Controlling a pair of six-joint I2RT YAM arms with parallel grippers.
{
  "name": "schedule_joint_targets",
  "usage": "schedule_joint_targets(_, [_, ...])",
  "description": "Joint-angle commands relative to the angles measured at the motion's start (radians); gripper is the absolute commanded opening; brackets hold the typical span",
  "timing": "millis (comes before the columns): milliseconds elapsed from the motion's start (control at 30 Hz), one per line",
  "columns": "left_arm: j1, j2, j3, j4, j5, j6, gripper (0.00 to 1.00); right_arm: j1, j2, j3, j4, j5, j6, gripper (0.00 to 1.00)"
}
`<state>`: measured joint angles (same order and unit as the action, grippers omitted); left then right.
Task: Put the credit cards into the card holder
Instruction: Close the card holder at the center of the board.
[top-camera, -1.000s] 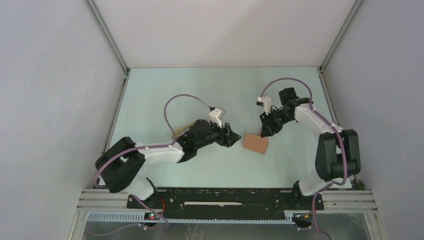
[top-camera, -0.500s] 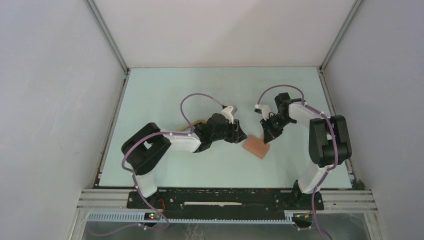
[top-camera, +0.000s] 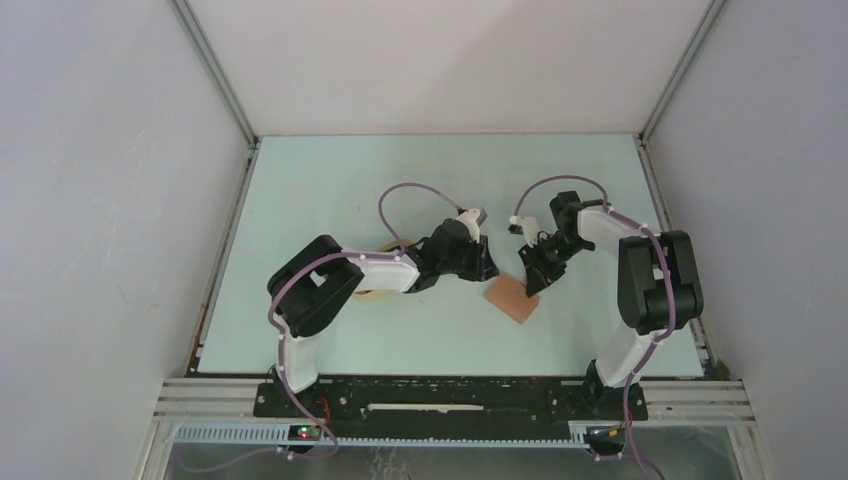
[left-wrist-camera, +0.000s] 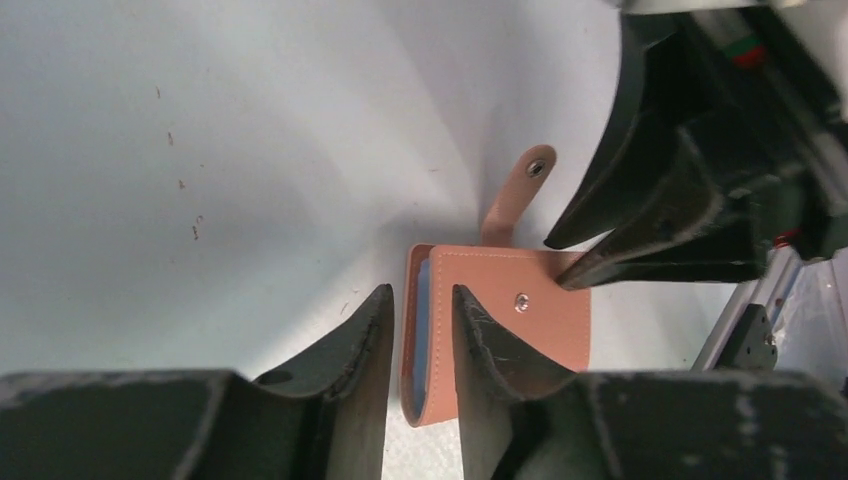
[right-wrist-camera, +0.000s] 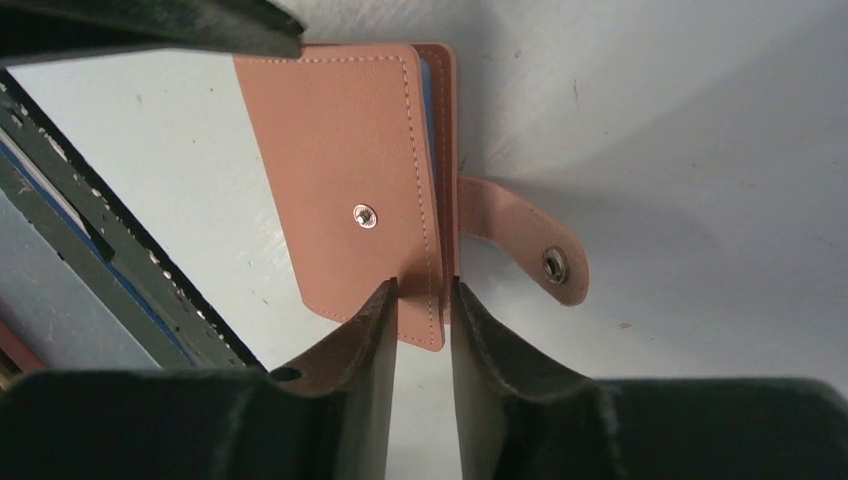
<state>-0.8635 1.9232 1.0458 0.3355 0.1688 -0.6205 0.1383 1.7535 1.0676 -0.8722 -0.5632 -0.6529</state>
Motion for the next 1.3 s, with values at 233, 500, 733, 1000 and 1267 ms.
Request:
schedule_joint_targets(233, [-0.022, 0.030, 0.060, -0.081, -0.009, 0.028, 0.26, -0.042, -0.189, 0.119, -0.146, -0.136, -0.043, 0.46])
schedule_joint_targets(500, [-0.022, -0.003, 0.018, -0.062, -0.045, 0.044, 0.26, -0.036, -0.232, 0.122, -0.110, -0.222, 0.080, 0.46])
schedule_joint_targets(733, [0.020, -0.168, -0.119, 0.054, -0.088, 0.061, 0.29, 0.094, -0.164, 0.031, 0.017, -0.004, 0.141, 0.41])
schedule_joint_targets(1000, [0.018, -0.283, -0.155, 0.076, 0.044, 0.138, 0.28, 0.134, -0.086, 0.021, 0.072, 0.177, 0.166, 0.14])
schedule_joint_targets(1267, [-0.020, -0.104, -0.010, 0.057, 0.235, 0.140, 0.15, 0.072, -0.025, 0.034, 0.017, 0.050, 0.142, 0.14])
